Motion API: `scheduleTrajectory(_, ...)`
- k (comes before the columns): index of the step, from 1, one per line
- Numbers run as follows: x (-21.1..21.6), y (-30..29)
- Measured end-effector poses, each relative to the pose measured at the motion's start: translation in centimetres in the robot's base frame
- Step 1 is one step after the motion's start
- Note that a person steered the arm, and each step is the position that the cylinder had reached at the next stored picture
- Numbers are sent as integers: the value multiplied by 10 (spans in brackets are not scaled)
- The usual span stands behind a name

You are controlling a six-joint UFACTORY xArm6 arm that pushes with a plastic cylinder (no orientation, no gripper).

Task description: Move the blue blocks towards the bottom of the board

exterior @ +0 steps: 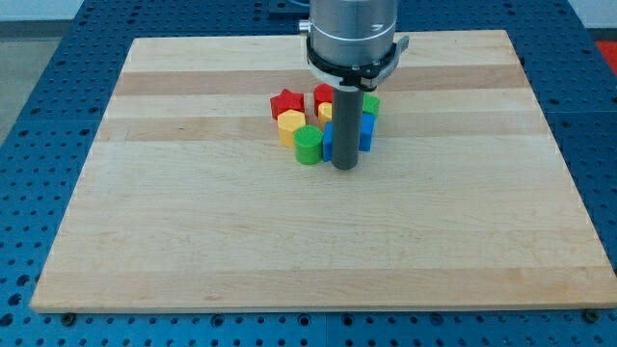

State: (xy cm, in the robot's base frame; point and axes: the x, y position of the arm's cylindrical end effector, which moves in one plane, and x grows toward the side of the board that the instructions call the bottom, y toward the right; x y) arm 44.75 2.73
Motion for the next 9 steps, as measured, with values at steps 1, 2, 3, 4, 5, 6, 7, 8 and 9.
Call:
scheduleTrajectory(1,0,-1)
scheduleTrajectory(2,13,-19)
scheduleTrajectory(3,17,-37)
scheduleTrajectory(4,18,-1)
scheduleTrajectory(5,15,60)
scheduleTrajectory(6,-9,103)
scheduleTrajectory(7,-45,114)
scheduleTrajectory(8,-61,102)
scheduleTrajectory(9,-62,75)
